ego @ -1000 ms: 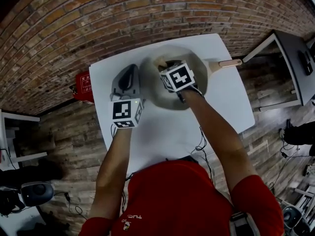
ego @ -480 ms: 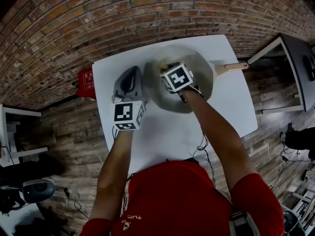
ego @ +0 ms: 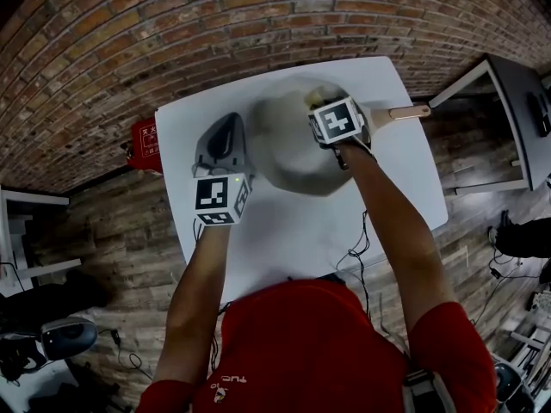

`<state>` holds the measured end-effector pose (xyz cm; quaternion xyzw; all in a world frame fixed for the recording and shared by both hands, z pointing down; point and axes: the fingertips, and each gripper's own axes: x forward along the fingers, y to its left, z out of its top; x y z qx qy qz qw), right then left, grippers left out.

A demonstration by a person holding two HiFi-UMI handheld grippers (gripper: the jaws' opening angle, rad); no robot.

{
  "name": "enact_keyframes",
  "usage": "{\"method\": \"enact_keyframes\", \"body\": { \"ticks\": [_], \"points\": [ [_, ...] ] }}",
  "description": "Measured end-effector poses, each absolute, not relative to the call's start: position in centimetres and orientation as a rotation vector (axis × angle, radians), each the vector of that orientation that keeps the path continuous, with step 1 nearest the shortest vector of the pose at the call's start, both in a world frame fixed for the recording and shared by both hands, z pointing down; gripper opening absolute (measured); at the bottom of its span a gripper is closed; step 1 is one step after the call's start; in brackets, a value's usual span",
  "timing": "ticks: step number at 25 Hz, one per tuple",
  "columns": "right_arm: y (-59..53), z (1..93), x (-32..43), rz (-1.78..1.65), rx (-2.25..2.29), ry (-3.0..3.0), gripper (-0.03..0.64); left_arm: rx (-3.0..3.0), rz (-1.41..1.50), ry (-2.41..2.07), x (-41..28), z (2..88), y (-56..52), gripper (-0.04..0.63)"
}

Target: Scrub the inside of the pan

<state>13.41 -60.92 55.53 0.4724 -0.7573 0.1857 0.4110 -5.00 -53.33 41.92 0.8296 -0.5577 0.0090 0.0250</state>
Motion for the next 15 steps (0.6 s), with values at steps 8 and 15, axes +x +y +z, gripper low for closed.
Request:
{"method": "enact_keyframes", "body": {
  "ticks": [8,15],
  "points": [
    [-56.5,53.8,9.1,0.430,1.036,-1.989,0.086,2.554,0.013,-1.736,-5.8,41.7,-53.0,0.014],
    [-52.2,53.6,2.1,0.364,0.808,-2.082,0.086,2.570,-0.003,-1.718,-5.4,41.3,-52.3,0.014]
  ]
}}
